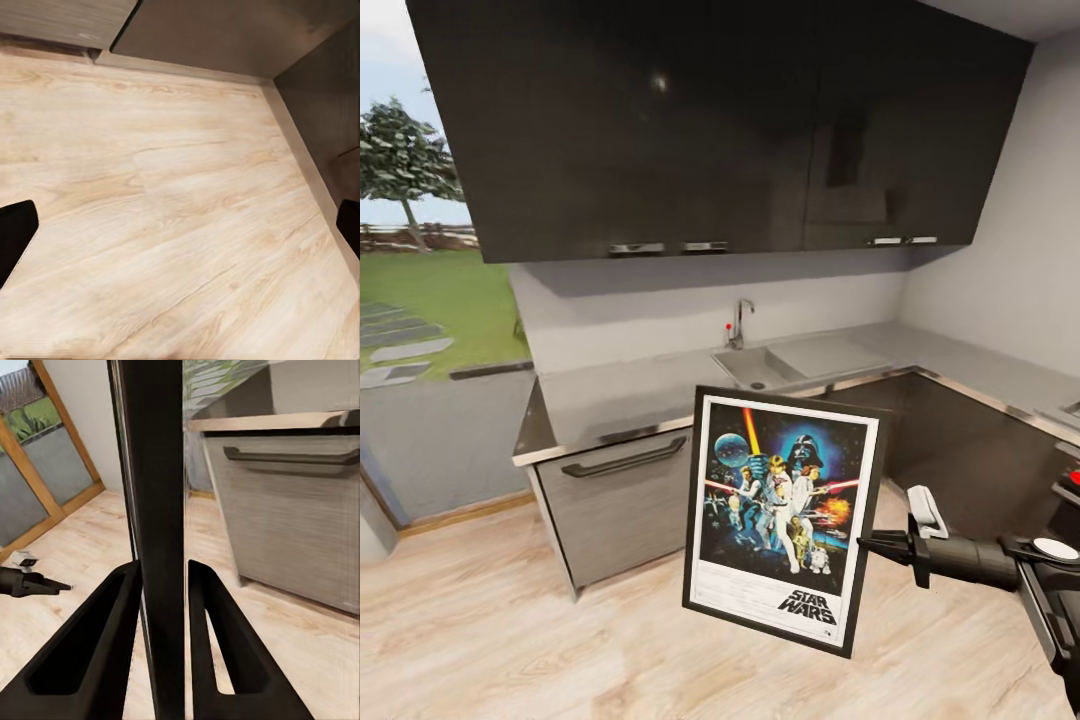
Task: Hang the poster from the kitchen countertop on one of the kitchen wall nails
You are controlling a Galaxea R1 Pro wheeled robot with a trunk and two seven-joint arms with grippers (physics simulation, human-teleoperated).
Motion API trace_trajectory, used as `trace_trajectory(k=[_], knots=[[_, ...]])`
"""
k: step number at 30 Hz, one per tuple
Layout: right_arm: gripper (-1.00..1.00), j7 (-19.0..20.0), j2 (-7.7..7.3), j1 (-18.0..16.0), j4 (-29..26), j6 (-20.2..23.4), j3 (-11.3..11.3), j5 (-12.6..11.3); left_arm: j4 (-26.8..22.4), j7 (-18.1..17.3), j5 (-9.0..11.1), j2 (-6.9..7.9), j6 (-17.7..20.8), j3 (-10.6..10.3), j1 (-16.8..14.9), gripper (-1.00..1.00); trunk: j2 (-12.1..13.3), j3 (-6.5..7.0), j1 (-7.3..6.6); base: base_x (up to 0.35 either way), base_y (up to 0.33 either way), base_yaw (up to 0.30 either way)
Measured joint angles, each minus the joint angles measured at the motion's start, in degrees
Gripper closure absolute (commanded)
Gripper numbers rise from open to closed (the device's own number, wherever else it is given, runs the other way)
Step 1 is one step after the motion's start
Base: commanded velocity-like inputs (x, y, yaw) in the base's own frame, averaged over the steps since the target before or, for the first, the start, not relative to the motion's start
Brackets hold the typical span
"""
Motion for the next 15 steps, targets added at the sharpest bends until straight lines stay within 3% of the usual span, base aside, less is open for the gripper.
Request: trace_trajectory(k=[3,9,15], knots=[[1.00,0.0,0.01,0.0,0.0,0.0,0.0,0.0,0.0,0.0,0.0,0.02,0.0,0.0,0.0,-1.00,0.0,0.00,0.00,-0.007,0.178,0.238],[1.00,0.0,0.01,0.0,0.0,0.1,0.0,0.0,0.0,0.0,0.0,0.02,0.0,0.0,0.0,-1.00,0.0,0.00,0.00,-0.022,0.264,0.103],[1.00,-0.1,0.05,0.0,0.0,0.0,0.0,0.0,0.0,0.0,0.0,0.02,0.0,0.0,0.0,-1.00,0.0,0.00,0.01,-0.088,0.284,0.236]])
